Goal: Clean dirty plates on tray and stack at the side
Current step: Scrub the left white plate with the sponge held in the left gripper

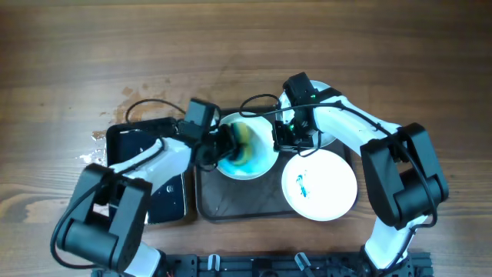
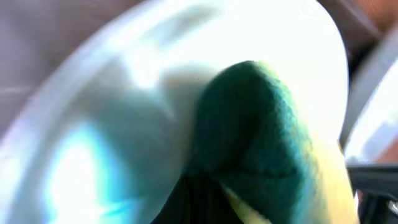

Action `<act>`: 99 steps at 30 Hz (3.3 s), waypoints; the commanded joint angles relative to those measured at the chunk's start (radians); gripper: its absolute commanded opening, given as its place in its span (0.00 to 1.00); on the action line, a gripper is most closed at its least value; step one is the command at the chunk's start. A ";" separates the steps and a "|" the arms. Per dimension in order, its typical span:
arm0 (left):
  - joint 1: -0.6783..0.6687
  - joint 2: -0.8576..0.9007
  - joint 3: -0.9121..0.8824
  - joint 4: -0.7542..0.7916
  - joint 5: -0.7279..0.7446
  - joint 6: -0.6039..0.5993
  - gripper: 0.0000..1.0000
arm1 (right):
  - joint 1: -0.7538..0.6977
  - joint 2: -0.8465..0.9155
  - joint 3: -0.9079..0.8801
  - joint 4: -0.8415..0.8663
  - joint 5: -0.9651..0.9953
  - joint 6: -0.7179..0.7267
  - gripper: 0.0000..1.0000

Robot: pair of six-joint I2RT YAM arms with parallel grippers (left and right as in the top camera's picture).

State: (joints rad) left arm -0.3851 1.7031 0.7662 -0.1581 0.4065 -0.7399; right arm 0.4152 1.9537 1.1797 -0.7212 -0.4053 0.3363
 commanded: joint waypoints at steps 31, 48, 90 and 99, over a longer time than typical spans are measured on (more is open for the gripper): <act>0.184 0.006 0.001 -0.153 -0.321 -0.073 0.04 | 0.014 0.018 -0.010 -0.038 0.032 -0.048 0.05; 0.100 -0.089 0.002 0.095 0.196 -0.054 0.04 | 0.013 0.018 -0.011 -0.038 0.047 -0.045 0.05; -0.071 -0.091 0.040 -0.035 0.184 -0.058 0.29 | 0.013 0.018 -0.010 -0.050 0.047 -0.048 0.04; -0.106 -0.084 0.040 -0.071 0.072 -0.083 0.30 | 0.013 0.018 -0.010 -0.050 0.047 -0.048 0.04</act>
State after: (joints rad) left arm -0.4892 1.6283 0.7921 -0.2180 0.5518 -0.8181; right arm 0.4351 1.9533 1.1805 -0.7620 -0.4171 0.3088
